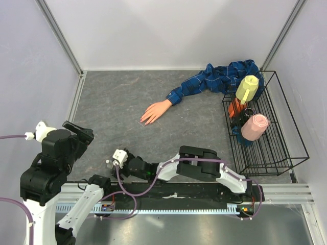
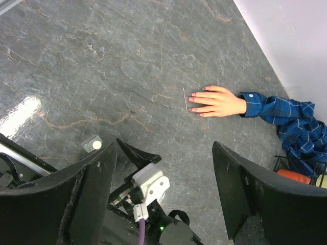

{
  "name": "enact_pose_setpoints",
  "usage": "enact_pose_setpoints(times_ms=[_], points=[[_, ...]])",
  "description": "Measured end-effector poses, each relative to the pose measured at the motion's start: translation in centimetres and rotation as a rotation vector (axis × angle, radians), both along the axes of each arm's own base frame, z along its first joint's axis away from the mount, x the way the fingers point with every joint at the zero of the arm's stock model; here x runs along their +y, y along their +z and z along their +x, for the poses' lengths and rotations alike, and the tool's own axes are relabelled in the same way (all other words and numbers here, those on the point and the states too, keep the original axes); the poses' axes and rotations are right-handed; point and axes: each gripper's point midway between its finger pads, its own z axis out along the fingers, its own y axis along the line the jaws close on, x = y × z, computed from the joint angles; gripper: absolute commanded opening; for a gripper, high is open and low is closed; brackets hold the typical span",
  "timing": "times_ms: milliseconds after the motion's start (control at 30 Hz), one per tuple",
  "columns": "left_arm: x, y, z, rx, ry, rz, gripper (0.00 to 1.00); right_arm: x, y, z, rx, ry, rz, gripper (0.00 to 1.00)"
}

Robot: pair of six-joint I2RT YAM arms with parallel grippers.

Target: Paint the nails

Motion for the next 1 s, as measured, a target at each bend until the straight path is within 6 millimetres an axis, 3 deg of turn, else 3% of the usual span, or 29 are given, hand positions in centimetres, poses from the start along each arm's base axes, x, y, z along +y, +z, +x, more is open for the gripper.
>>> enact_pose_setpoints(times_ms=[200,600,767,1000], points=[[-0.1,-0.1,0.1,0.008,-0.011,0.009,0.82,1.7,-0.2,0.0,-0.008,0.019,0.025,0.84],[-0.1,-0.1,0.0,0.012,-0.021,0.021,0.82,2.3,-0.2,0.2,-0.032,0.021,0.067,0.67],[0.0,-0.1,0.0,0.014,-0.025,0.028,0.82,2.4,0.1,0.1,-0.04,0.034,0.085,0.37],[0.0,-0.2,0.0,0.016,-0.029,0.032,0.82,2.0,0.2,-0.1,-0.048,0.043,0.103,0.21]])
